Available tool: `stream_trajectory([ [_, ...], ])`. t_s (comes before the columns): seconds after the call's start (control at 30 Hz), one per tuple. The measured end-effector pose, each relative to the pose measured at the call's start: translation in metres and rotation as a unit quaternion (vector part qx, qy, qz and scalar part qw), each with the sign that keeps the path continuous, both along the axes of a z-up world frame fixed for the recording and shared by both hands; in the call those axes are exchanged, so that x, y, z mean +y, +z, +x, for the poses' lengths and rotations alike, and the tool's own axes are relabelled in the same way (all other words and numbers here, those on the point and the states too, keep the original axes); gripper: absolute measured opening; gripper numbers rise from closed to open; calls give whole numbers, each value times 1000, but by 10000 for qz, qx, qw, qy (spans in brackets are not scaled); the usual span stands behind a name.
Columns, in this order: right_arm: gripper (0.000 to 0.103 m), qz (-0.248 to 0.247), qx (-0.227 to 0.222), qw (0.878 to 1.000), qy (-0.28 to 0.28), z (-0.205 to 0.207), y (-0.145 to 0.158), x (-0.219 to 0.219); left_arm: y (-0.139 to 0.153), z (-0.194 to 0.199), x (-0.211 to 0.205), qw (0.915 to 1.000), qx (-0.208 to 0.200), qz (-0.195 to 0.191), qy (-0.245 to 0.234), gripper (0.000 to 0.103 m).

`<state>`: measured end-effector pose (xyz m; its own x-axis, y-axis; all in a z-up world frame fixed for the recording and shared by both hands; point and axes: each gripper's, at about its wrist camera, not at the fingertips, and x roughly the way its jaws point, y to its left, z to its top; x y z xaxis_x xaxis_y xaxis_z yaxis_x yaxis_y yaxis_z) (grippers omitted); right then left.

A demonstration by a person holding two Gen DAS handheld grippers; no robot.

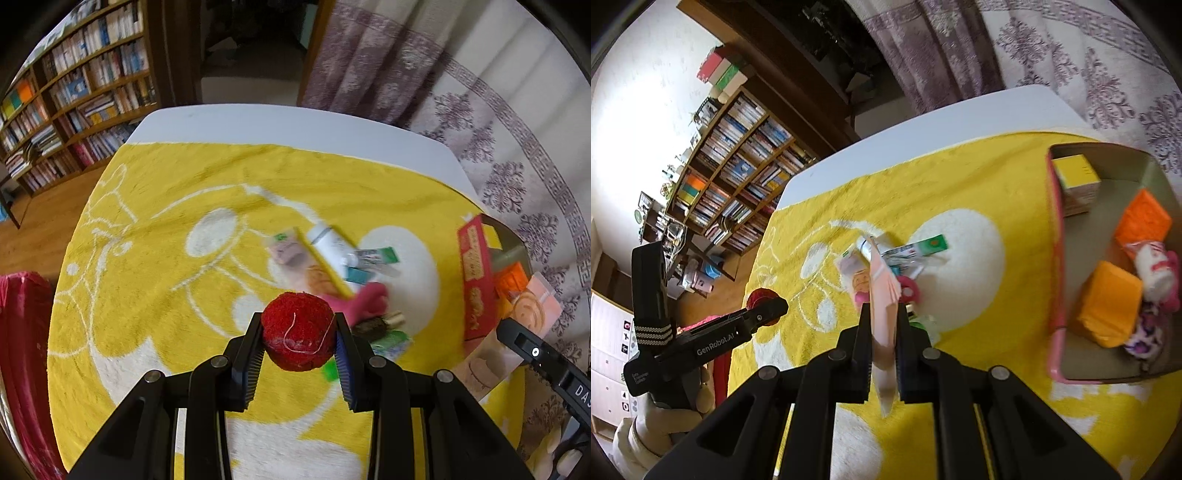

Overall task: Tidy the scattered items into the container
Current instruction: 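Carry the red ball and peach cream tube into the tin box and release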

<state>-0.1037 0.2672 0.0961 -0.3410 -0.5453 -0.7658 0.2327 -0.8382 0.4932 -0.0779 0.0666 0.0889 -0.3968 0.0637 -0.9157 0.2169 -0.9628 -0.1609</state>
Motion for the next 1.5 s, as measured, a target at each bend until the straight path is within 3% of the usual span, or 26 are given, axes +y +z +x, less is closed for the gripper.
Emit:
stream_trajectory([
  [0.5,11,-32,251,9964,-803,10,17,123,23,-16,116,9972,214,-91,-704,37],
  [0.8,11,193,446,9911,-1238,13,26,192,32,-35,176,9939,354,-86,-1042,37],
  [1.5,11,943,707,9854,-1230,-10,19,229,37,-92,252,9871,460,25,-1533,37],
])
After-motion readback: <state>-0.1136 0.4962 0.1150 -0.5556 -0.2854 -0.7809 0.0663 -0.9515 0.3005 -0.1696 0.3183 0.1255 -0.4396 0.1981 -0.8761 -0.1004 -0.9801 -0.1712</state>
